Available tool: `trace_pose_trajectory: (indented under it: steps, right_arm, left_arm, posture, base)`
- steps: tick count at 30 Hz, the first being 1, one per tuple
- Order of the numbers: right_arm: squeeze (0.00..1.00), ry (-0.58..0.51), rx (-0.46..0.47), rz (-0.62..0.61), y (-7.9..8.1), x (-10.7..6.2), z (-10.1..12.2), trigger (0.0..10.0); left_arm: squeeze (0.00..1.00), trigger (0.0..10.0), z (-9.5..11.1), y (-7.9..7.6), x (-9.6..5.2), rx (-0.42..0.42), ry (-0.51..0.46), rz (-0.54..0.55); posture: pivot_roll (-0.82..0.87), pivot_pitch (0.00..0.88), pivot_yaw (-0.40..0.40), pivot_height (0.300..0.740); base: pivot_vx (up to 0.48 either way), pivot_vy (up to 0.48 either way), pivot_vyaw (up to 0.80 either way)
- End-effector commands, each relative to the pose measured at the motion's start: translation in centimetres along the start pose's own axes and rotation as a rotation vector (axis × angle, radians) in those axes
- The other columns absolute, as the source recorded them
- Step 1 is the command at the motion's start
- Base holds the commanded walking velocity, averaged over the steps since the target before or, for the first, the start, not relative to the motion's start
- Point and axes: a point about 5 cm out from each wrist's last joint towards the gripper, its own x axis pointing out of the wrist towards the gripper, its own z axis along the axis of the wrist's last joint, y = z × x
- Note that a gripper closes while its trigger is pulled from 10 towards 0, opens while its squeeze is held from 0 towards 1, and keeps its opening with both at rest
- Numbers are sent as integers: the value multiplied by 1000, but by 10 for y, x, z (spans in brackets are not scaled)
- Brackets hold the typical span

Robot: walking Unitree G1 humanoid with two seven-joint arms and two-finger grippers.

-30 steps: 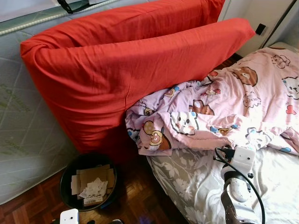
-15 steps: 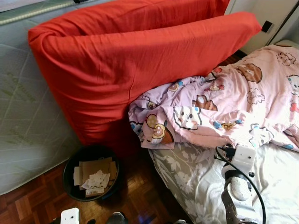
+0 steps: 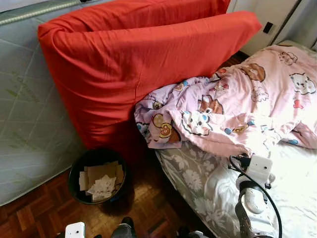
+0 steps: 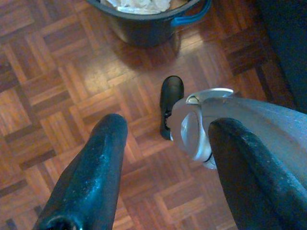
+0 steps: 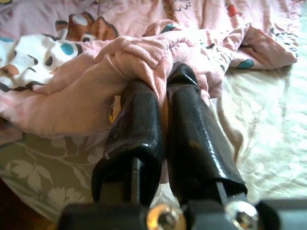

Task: Clean up the room

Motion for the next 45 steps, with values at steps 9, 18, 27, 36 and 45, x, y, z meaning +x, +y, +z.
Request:
trace_pose_trajectory:
  steps: [9, 18, 27, 36, 45]
  right_arm:
    - [0, 5, 3, -14, -2, -3, -4, 10000]
    - [0, 5, 2, -16, -2, -2, -4, 10000]
    - [0, 6, 2, -16, -2, -1, -3, 10000]
    - [0, 2, 3, -15, -2, -1, -3, 10000]
    - [0, 2, 6, -7, 1, -2, -3, 10000]
  left_arm:
    - [0, 10000, -12, 4, -5, -4, 39, 15]
    - [0, 10000, -12, 3, -5, -5, 39, 14]
    - [0, 10000, -11, 3, -5, -6, 37, 17]
    - [0, 10000, -11, 3, -4, -7, 36, 17]
    - [0, 10000, -10, 3, -4, -9, 36, 19]
  posture:
    - [89, 203, -22, 740]
    - [90, 201, -24, 740]
    - [91, 200, -24, 740]
    - [93, 198, -25, 740]
    - [94, 198, -25, 740]
  base:
    - [-258, 0, 0]
    - [-261, 0, 0]
    - [-261, 0, 0]
    - [-262, 0, 0]
    - [-259, 0, 0]
